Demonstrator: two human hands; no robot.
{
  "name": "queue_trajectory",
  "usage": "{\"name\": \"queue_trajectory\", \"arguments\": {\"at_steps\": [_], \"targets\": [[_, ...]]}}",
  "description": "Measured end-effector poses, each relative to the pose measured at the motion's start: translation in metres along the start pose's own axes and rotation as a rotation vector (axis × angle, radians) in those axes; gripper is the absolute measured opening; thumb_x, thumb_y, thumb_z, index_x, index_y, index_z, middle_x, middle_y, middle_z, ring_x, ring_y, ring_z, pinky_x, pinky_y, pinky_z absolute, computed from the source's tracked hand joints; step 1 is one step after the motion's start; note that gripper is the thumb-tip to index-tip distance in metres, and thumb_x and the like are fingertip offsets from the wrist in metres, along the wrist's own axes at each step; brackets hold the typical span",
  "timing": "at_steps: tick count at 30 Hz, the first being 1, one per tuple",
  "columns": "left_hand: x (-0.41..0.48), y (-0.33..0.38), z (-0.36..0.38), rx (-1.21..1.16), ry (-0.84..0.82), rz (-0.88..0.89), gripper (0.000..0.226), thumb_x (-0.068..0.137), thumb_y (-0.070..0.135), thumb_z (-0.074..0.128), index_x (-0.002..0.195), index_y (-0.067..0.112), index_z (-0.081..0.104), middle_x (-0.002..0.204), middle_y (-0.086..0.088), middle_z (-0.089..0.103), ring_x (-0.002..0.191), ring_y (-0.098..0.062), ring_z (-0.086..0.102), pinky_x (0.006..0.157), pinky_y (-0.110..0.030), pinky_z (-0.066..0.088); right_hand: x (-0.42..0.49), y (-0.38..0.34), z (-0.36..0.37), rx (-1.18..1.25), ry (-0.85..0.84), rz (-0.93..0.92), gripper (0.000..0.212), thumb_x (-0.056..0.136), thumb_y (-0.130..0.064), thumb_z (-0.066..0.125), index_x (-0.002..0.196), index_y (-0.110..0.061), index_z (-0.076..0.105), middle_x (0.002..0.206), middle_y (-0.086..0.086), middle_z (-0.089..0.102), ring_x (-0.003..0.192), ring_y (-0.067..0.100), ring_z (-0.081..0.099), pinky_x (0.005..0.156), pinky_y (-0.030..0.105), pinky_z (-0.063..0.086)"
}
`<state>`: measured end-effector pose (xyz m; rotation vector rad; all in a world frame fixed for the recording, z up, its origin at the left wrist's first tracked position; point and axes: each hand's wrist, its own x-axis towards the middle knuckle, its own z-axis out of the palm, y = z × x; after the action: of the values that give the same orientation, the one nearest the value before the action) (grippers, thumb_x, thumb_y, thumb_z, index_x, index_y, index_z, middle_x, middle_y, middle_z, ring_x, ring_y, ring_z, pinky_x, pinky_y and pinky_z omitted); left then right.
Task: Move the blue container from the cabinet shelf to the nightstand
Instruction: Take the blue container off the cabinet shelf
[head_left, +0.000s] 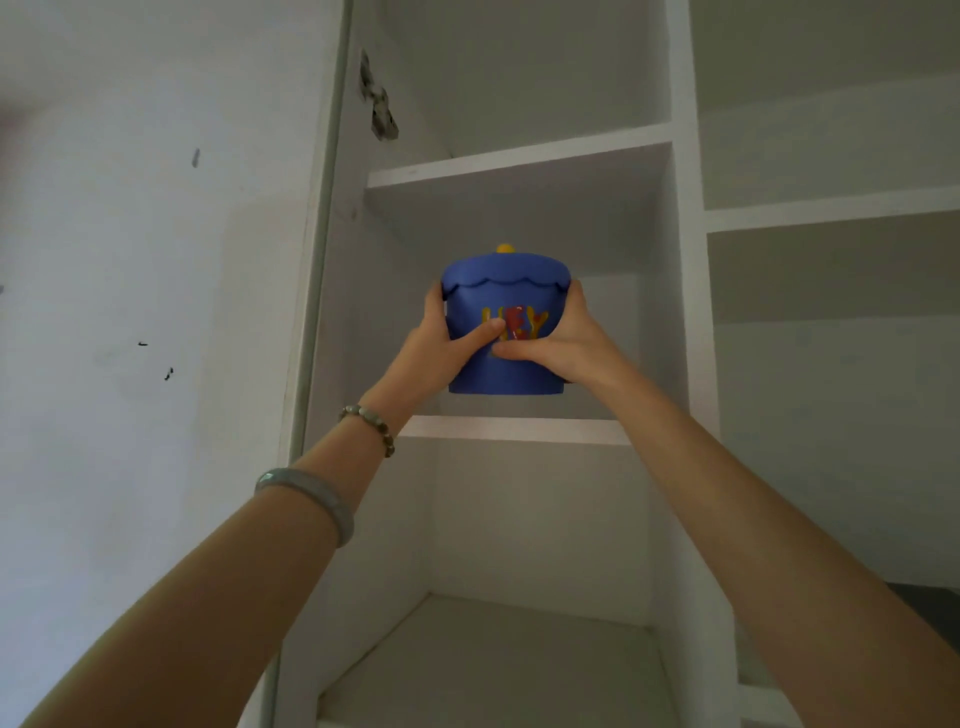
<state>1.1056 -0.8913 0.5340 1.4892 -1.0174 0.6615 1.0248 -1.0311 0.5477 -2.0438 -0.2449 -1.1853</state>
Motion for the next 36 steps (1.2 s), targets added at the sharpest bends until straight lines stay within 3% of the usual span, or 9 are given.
{"name": "queue_trajectory", "arguments": {"at_steps": [3,8,16,22,25,28,32,36], "targets": [[-0.008,0.024,-0.01,0.068,0.028,0.008,0.081,0.082,0.038,0.065,0.143,0.022,0.015,0.13,-0.009,0.051,0.108,-0.021,0.056,0.086,-0.035,0.049,-0.006,-0.014,-0.005,0.022,0.004,-0.033,0.105,0.054,-0.032,0.086,0.136,-0.021,0.021,0.13,-0.001,0.049,0.116,0.019,0.051,0.098,0.04,0.045],[-0.041,0.061,-0.022,0.137,0.032,-0.03,0.09,0.078,0.045,0.067,0.144,0.022,0.012,0.135,-0.013,0.049,0.114,-0.027,0.056,0.094,-0.045,0.048,-0.033,-0.033,-0.014,0.094,-0.02,-0.062,0.107,0.053,-0.033,0.087,0.136,-0.018,0.02,0.135,0.003,0.047,0.119,0.022,0.049,0.1,0.044,0.044],[-0.127,0.119,-0.022,0.264,0.116,-0.066,0.085,0.083,0.035,0.065,0.145,0.019,0.009,0.137,-0.008,0.046,0.118,-0.024,0.052,0.085,-0.026,0.043,-0.108,-0.05,-0.03,0.246,-0.115,-0.092,0.111,0.049,-0.04,0.086,0.136,-0.024,0.021,0.135,-0.001,0.048,0.118,0.019,0.051,0.098,0.045,0.046],[-0.209,0.143,-0.011,0.318,0.159,-0.194,0.094,0.081,0.032,0.067,0.146,0.017,0.0,0.142,-0.008,0.04,0.12,-0.022,0.05,0.083,-0.02,0.041,-0.188,-0.046,-0.036,0.383,-0.216,-0.078,0.098,0.059,-0.025,0.086,0.134,-0.025,0.024,0.126,-0.007,0.05,0.109,0.013,0.054,0.094,0.038,0.047],[-0.25,0.15,-0.006,0.29,0.194,-0.286,0.103,0.076,0.034,0.072,0.145,0.016,-0.002,0.139,-0.009,0.043,0.118,-0.025,0.052,0.089,-0.03,0.046,-0.227,-0.044,-0.038,0.422,-0.276,-0.071,0.098,0.061,-0.023,0.085,0.136,-0.028,0.021,0.126,-0.01,0.047,0.108,0.01,0.052,0.091,0.032,0.046],[-0.286,0.155,-0.007,0.275,0.212,-0.364,0.099,0.071,0.036,0.077,0.144,0.017,0.013,0.136,-0.008,0.045,0.115,-0.026,0.054,0.093,-0.046,0.049,-0.262,-0.043,-0.038,0.444,-0.308,-0.072,0.1,0.063,-0.021,0.084,0.138,-0.028,0.019,0.125,-0.014,0.043,0.107,0.007,0.049,0.09,0.029,0.044],[-0.328,0.163,-0.009,0.283,0.229,-0.379,0.087,0.072,0.028,0.077,0.14,0.02,0.022,0.136,-0.006,0.045,0.116,-0.025,0.053,0.093,-0.045,0.05,-0.304,-0.047,-0.033,0.487,-0.343,-0.032,0.101,0.064,-0.018,0.084,0.138,-0.03,0.016,0.121,-0.013,0.043,0.104,0.008,0.049,0.085,0.028,0.044],[-0.37,0.17,-0.023,0.298,0.269,-0.423,0.097,0.067,0.035,0.08,0.141,0.02,0.02,0.138,-0.005,0.044,0.119,-0.024,0.052,0.094,-0.045,0.05,-0.341,-0.055,-0.018,0.522,-0.39,-0.028,0.108,0.061,-0.02,0.085,0.14,-0.03,0.013,0.122,-0.014,0.042,0.11,0.01,0.049,0.091,0.032,0.046]]}}
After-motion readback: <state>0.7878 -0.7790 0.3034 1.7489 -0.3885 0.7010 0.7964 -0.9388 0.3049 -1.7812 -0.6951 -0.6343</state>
